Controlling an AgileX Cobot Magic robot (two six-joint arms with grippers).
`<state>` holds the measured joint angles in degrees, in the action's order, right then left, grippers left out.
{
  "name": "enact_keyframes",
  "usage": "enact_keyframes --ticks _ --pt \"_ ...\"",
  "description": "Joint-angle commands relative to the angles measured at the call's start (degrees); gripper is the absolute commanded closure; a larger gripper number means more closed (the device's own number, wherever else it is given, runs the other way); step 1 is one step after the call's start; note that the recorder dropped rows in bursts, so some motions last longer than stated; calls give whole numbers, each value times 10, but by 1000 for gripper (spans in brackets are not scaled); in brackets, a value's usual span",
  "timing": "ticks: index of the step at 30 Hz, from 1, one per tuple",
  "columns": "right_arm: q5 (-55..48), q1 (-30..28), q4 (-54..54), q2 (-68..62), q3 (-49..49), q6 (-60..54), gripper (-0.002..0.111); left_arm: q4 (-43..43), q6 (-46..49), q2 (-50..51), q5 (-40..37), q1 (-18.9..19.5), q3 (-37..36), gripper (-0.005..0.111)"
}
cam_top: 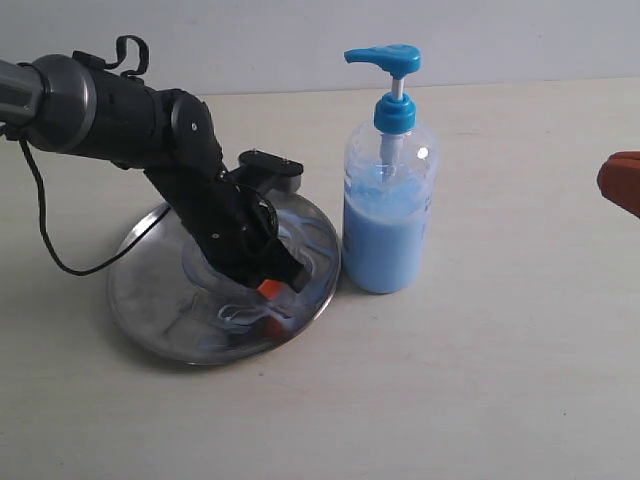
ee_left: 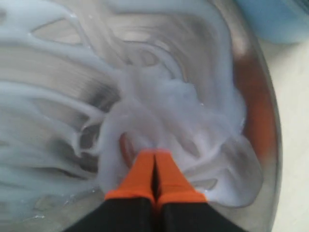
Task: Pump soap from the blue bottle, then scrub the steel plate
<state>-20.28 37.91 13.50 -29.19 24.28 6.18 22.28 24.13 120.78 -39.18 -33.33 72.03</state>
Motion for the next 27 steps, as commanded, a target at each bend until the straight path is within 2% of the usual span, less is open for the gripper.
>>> enact_keyframes --ticks 1,4,8,12,18,22,27 --pt "9 1 0 4 -4 -1 108 -48 -45 22 68 1 -12 107" --pt "9 1 0 4 -4 -1 108 -25 -52 22 96 1 -12 107" --pt "9 1 0 4 -4 -1 108 36 -51 22 98 1 -12 107" --pt "9 1 0 4 -4 -1 108 53 -43 22 68 1 -12 107" --pt "9 1 0 4 -4 -1 108 60 39 22 -10 1 -12 107" --pt "9 1 0 4 -4 -1 108 24 52 22 -37 2 -12 107" --pt "9 1 0 4 -4 -1 108 -66 -19 22 -22 2 -12 107"
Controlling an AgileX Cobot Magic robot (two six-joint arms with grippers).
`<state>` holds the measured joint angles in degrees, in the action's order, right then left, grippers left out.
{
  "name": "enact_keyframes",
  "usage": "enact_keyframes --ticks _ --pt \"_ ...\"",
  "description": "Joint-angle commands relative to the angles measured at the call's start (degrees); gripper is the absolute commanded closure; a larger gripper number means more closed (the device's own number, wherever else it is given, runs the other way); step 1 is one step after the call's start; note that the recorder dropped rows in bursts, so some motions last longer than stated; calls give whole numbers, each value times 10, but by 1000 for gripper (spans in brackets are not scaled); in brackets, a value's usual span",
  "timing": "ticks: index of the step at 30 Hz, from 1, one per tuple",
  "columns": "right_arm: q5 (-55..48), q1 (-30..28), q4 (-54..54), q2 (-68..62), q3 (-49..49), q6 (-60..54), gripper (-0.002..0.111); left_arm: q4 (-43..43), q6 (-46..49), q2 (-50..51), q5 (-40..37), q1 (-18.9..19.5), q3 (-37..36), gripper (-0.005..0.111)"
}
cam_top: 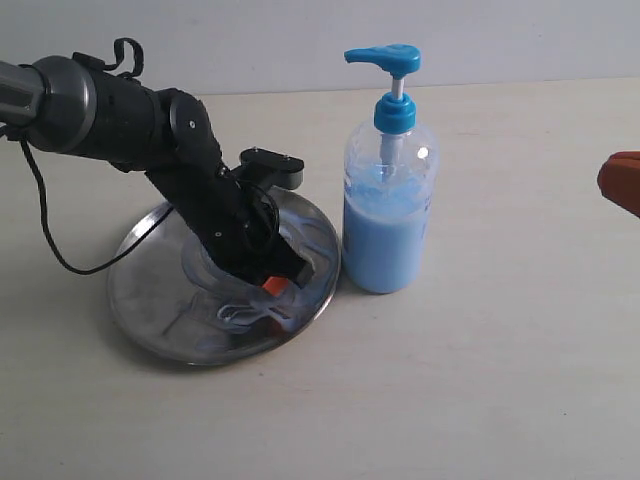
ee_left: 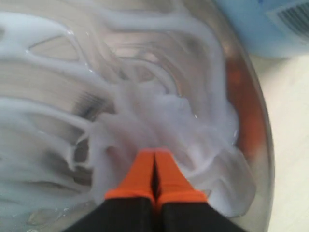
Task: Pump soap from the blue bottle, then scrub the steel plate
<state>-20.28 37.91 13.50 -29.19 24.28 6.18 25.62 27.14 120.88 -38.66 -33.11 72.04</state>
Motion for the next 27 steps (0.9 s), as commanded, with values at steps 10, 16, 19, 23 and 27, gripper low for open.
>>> enact_keyframes --ticks 10,16,19,23,27 --pt "9 1 0 4 -4 -1 108 -95 -142 22 100 -2 -12 107" --pt "11 1 0 4 -4 -1 108 44 -72 22 111 -2 -12 107" --pt "11 1 0 4 -4 -1 108 116 28 22 70 -2 -12 107" --pt "11 1 0 4 -4 -1 108 144 101 22 10 -2 -12 107" --pt "11 1 0 4 -4 -1 108 85 92 22 -30 -2 -12 107"
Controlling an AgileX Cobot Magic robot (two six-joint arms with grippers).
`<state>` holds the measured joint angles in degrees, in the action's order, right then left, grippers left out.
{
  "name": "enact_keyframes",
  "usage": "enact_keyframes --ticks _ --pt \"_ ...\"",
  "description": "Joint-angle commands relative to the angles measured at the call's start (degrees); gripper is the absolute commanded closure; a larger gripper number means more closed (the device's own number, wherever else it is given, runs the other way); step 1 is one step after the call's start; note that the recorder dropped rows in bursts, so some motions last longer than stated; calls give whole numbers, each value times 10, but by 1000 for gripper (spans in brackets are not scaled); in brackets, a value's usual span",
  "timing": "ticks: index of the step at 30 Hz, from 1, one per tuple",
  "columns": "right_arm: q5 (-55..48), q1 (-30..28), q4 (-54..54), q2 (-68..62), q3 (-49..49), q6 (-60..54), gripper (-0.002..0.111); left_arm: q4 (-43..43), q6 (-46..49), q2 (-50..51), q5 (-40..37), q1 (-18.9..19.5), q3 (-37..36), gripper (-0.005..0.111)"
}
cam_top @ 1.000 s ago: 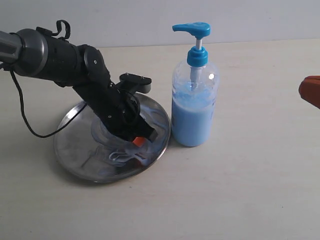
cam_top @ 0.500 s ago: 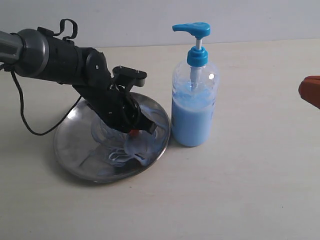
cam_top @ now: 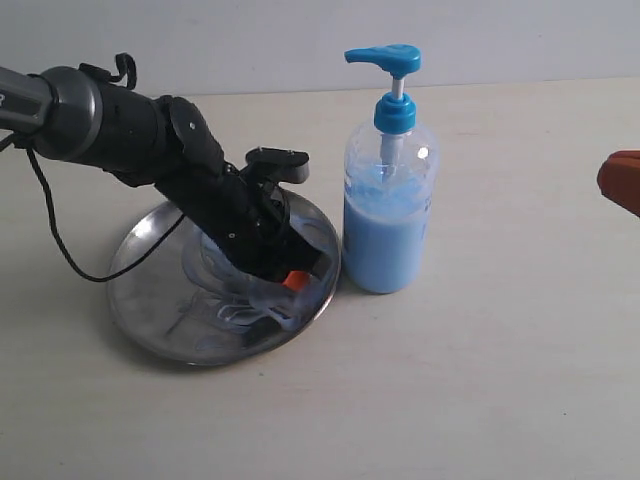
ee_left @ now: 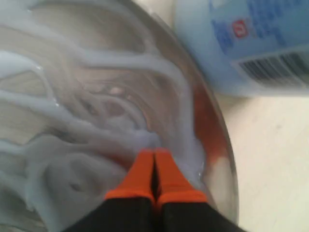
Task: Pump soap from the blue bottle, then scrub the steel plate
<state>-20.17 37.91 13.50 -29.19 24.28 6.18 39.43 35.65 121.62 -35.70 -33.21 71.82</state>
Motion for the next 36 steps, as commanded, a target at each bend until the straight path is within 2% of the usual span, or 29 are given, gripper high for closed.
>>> enact_keyframes --ticks 1,7,11,13,15,18,21,24,26,29,36 --pt "10 1 0 4 -4 -1 108 -79 -12 14 -60 0 -10 107" --pt "11 1 -10 4 -4 -1 108 -220 -150 14 -30 0 -10 107" --pt "11 1 -10 4 -4 -1 108 -231 -229 14 41 0 -10 107" --pt "11 1 -10 4 -4 -2 108 -183 -239 14 77 0 -10 107" --pt "11 1 -10 4 -4 -6 108 -98 -192 14 85 0 -10 107" --pt "11 1 -10 4 -4 -6 108 -13 -115 14 51 0 -10 107" --pt "11 1 -10 6 -4 -7 108 4 -67 14 5 0 -10 107" --pt "10 1 -10 23 -4 -7 108 -58 -61 14 -35 1 -10 107" --pt "2 1 -10 37 -4 -7 108 -141 -116 14 -35 1 -10 107" --pt "-1 1 -10 41 -4 -7 108 -221 -180 14 -17 1 -10 107" --pt "-14 1 -8 37 -4 -7 108 -236 -236 14 56 1 -10 107"
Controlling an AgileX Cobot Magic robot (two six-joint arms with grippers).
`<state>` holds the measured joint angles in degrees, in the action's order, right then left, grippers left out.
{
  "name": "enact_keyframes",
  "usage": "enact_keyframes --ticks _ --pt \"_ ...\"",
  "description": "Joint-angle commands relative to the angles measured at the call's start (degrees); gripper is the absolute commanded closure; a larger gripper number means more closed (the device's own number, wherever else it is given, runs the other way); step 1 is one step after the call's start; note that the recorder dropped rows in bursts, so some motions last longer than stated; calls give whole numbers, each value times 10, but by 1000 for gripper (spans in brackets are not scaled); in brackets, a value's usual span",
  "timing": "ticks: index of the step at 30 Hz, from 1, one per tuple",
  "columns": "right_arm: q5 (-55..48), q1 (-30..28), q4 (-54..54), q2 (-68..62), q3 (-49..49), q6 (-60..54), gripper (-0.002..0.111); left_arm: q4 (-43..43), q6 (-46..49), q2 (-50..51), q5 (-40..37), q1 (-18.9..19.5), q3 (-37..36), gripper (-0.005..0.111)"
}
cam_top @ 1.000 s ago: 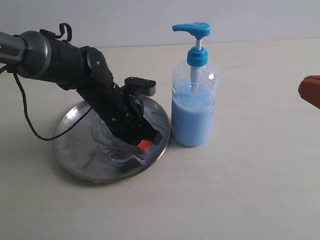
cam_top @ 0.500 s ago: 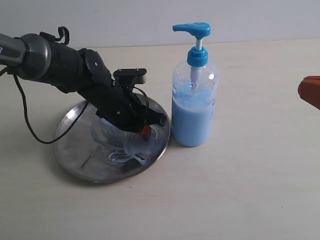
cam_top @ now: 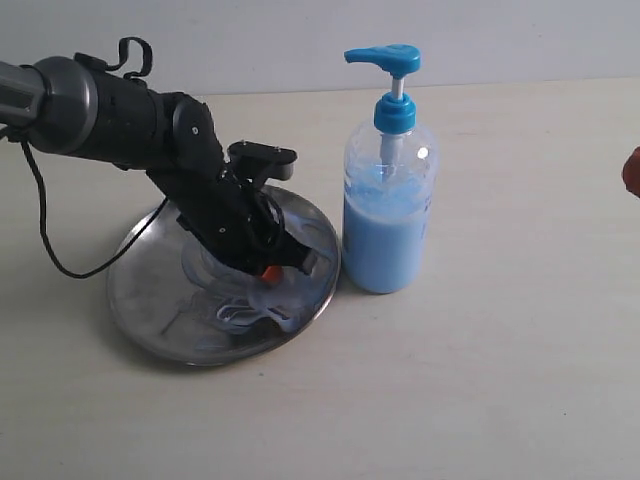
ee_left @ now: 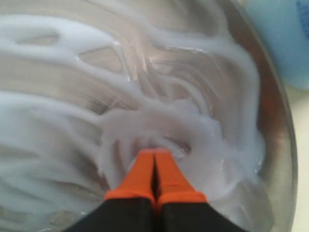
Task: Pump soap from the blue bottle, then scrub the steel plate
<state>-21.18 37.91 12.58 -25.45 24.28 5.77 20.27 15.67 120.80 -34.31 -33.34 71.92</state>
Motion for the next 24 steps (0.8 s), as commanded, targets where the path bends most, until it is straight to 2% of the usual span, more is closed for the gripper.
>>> enact_keyframes --ticks 1,5,10,13,17,20,24 --pt "-3 1 1 0 -4 -3 108 -37 -42 22 53 2 -11 107" --pt "-5 1 1 0 -4 -3 108 4 -25 22 55 1 -11 107" --pt "-5 1 1 0 -4 -3 108 77 110 22 -23 1 -11 107" --pt "-5 1 1 0 -4 -2 108 68 126 22 -40 1 -11 107" --pt "-5 1 1 0 -4 -2 108 68 84 22 20 2 -11 107" --pt "-5 1 1 0 -4 -2 108 73 94 22 -17 -5 -11 107" --pt "-5 1 1 0 -4 -2 108 93 164 22 -64 -7 -11 107"
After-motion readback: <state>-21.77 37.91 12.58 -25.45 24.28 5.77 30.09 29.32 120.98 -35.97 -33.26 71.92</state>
